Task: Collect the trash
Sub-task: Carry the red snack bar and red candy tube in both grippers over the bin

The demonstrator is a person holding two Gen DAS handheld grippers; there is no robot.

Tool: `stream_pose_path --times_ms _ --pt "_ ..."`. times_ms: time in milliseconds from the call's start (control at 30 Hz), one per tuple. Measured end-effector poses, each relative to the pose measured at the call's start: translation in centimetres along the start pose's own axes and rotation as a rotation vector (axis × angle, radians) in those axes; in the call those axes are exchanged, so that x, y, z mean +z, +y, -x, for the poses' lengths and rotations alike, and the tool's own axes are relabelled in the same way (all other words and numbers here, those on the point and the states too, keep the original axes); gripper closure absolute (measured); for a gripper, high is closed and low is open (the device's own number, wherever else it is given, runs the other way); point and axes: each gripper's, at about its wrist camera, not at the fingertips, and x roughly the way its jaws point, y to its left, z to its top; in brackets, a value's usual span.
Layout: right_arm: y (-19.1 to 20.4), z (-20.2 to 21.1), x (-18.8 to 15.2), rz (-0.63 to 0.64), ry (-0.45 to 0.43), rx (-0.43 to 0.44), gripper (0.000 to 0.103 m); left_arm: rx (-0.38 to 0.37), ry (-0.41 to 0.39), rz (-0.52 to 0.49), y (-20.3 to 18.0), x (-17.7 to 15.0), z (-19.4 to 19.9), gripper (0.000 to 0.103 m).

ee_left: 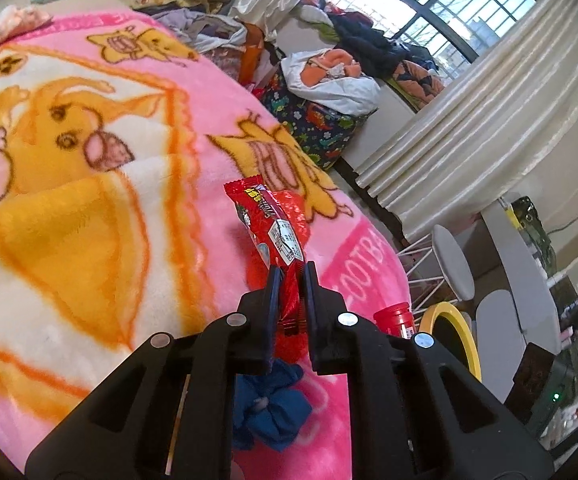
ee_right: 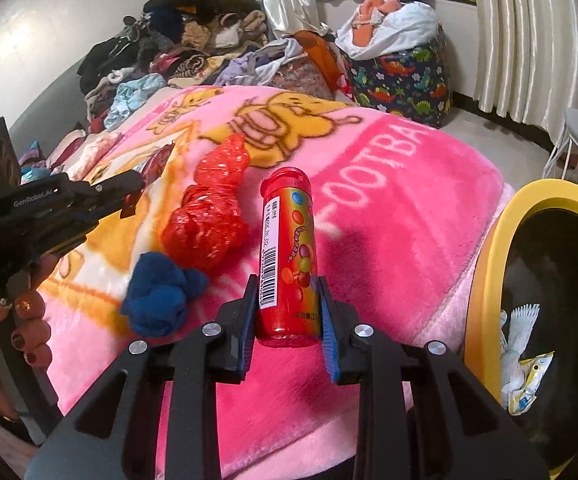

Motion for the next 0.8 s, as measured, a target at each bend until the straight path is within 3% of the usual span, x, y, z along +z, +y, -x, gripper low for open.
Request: stream_pose_path --times_ms 800 --pt "-2.0 6.3 -0.9 -0.051 -0.118 -0.019 0.077 -0.074 -0.001 -0.17 -7.1 -2.9 1.7 0.096"
